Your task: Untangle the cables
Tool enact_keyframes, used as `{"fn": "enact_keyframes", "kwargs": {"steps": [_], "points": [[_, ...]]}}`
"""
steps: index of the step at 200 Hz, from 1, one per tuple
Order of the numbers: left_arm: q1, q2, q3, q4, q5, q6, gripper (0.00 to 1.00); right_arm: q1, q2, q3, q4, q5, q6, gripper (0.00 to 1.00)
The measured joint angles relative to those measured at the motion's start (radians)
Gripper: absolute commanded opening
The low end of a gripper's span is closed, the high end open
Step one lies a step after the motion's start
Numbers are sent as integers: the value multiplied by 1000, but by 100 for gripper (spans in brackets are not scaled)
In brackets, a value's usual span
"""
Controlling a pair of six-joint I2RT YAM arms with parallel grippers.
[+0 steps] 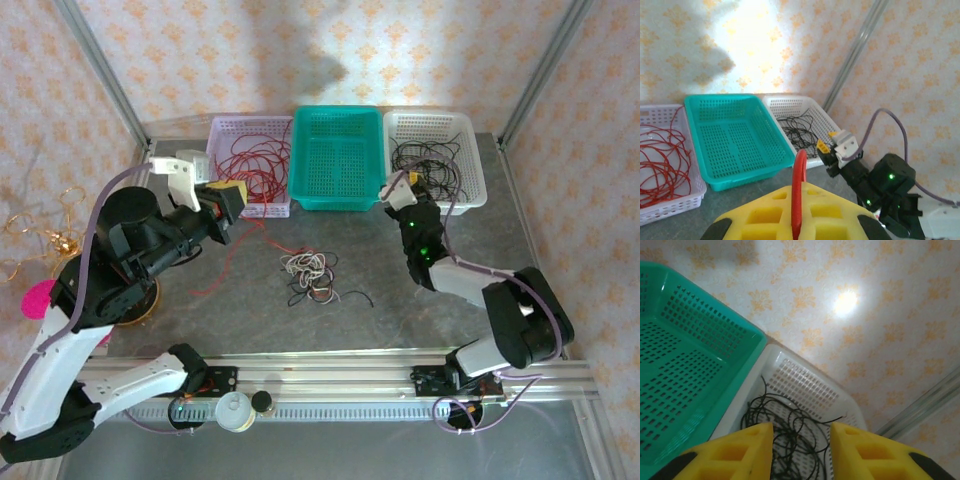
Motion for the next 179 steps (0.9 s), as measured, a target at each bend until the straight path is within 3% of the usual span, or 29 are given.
{"fn": "enact_keyframes", "kwargs": {"steps": [29, 60, 92, 110, 133, 179], "points": [[0, 50, 74, -26, -54, 2, 0, 0, -164, -54, -117, -126, 185, 39], [0, 106, 143, -19, -51, 9, 0, 21, -323, -100, -164, -439, 384, 38], [0, 128, 158, 16, -33, 17, 0, 219, -313, -137, -213, -641, 436, 42], [0, 135, 158, 32, -24, 18, 0, 315, -266, -137, -233, -702, 438, 43], [0, 140, 166, 54, -16, 20, 0, 354, -180, -113, -232, -755, 452, 47], [0, 171, 248, 80, 18, 20, 0, 401, 14, 44, -185, -686, 455, 48]]}}
